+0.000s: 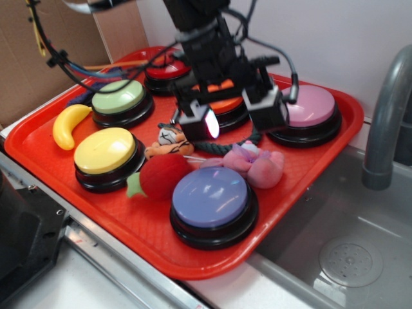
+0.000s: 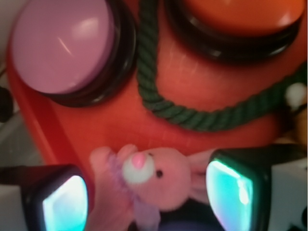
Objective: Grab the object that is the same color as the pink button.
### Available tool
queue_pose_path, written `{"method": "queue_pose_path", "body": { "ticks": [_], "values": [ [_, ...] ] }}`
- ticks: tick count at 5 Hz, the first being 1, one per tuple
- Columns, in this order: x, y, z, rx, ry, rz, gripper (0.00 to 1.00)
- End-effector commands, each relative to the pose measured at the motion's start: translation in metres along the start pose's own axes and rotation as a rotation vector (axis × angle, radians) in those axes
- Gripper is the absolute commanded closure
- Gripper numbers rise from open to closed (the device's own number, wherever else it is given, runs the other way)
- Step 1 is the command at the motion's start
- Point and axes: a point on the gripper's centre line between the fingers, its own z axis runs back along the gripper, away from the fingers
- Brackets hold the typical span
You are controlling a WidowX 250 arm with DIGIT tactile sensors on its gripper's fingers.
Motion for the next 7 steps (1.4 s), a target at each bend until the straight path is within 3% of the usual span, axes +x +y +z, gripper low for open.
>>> {"method": "queue_pose_path", "body": {
  "ticks": [1,2,3,5,7],
  "values": [
    [0.008,-0.006,-0.017,-0.005,0.063,0.058,0.00],
    [0.007,-0.004,-0.023,-0.024,0.062,0.076,0.01],
    [0.007,-0.007,-0.028,-0.002,0.073,0.085,1.00],
    [0.009,-0.009,-0.032,0.004,0.100,0.081,1.00],
    [0.014,-0.006,-0.022,0.056,0.061,0.044,1.00]
  ]
}}
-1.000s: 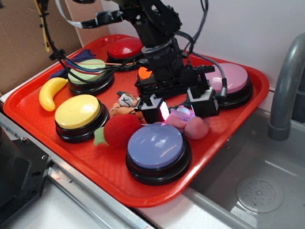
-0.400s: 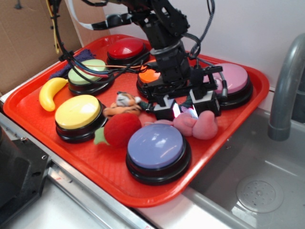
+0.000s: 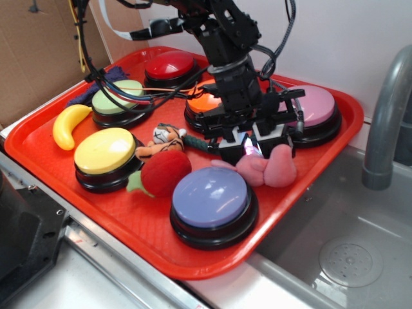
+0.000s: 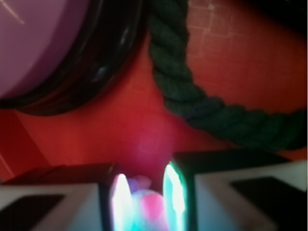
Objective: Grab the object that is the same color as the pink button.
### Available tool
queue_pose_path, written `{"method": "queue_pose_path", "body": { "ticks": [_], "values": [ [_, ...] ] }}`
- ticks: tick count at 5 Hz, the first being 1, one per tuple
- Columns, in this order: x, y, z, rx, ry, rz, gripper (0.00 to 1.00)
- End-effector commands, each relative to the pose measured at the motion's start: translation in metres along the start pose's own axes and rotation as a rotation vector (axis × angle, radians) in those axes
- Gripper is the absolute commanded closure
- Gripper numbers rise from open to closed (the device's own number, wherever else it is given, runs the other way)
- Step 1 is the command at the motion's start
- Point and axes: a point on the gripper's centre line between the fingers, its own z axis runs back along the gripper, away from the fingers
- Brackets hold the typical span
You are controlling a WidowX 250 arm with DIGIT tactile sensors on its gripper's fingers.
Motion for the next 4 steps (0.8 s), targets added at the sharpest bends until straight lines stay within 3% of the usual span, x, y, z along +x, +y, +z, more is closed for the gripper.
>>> {"method": "queue_pose_path", "body": {
  "ticks": [1,3,4],
  "values": [
    [0.010,0.001,0.034,0.107,-0.095,-0.136,1.00],
    [0.011,0.026,0.108,0.295,-0.241,-0.297,1.00],
    [0.003,0.039,0.142,0.353,-0.321,-0.350,1.00]
  ]
}}
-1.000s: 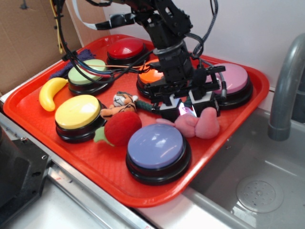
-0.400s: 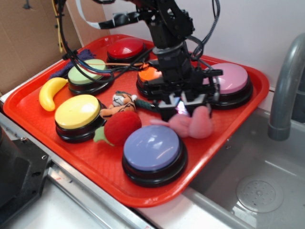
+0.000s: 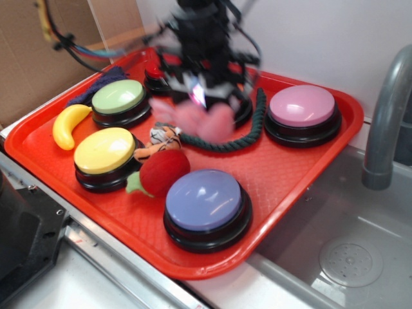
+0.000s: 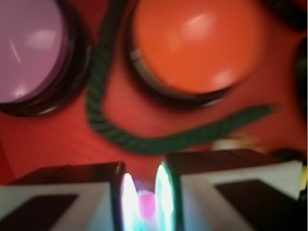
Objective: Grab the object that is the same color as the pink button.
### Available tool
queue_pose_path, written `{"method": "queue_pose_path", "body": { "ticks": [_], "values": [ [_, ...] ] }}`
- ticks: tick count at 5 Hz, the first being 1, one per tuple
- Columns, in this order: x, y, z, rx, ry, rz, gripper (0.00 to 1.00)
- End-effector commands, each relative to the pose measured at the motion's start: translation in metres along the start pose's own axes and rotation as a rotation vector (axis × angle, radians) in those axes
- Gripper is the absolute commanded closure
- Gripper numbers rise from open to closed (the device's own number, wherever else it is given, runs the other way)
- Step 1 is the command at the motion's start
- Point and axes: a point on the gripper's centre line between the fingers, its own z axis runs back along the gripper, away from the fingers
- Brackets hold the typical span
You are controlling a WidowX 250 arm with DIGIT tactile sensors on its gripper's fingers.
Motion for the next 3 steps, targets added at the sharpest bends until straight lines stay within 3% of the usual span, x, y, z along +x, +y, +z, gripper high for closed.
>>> {"method": "queue_pose_path", "body": {
  "ticks": [1,2,3],
  "values": [
    [-0.010,0.062,0.077,0.050,-0.190,-0.076,1.00],
    [-0.014,0.087,0.077,0.049,-0.206,-0.095,1.00],
    [-0.012,0.092,0.070,0.020,-0.143,-0.091,1.00]
  ]
}}
